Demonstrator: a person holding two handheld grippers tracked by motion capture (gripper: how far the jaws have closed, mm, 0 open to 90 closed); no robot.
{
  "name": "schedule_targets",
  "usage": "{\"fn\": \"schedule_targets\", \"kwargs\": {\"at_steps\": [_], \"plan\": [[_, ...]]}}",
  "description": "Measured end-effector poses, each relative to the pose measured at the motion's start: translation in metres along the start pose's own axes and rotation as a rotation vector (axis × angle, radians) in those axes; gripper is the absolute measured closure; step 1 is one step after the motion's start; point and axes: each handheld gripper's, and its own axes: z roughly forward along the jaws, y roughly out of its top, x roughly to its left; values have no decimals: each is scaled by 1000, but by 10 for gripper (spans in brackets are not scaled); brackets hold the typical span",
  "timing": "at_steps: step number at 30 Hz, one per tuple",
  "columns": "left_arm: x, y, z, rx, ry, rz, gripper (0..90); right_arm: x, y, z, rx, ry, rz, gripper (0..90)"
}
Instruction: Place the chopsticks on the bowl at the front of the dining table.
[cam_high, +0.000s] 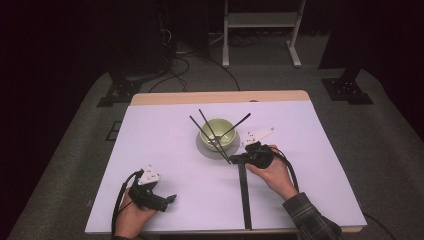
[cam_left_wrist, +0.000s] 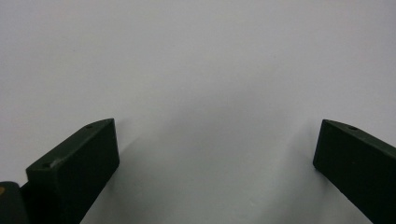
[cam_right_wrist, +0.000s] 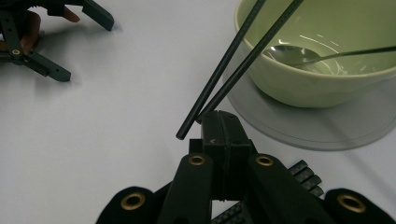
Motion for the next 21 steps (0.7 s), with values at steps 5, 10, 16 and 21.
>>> {"fn": "schedule_targets", "kwargs": {"at_steps": [5,10,16,21], "plan": [[0,0,0,0,0,1,0,4,2,1,-3,2,-10,899],[0,0,0,0,0,0,0,1,5,-4,-21,-13,0,899],[0,0,0,-2,1,1,0,-4,15,-9,-43,-28,10,876],[0,0,0,-2,1,1,0,-9,27,-11,-60,-48,20,842]]}}
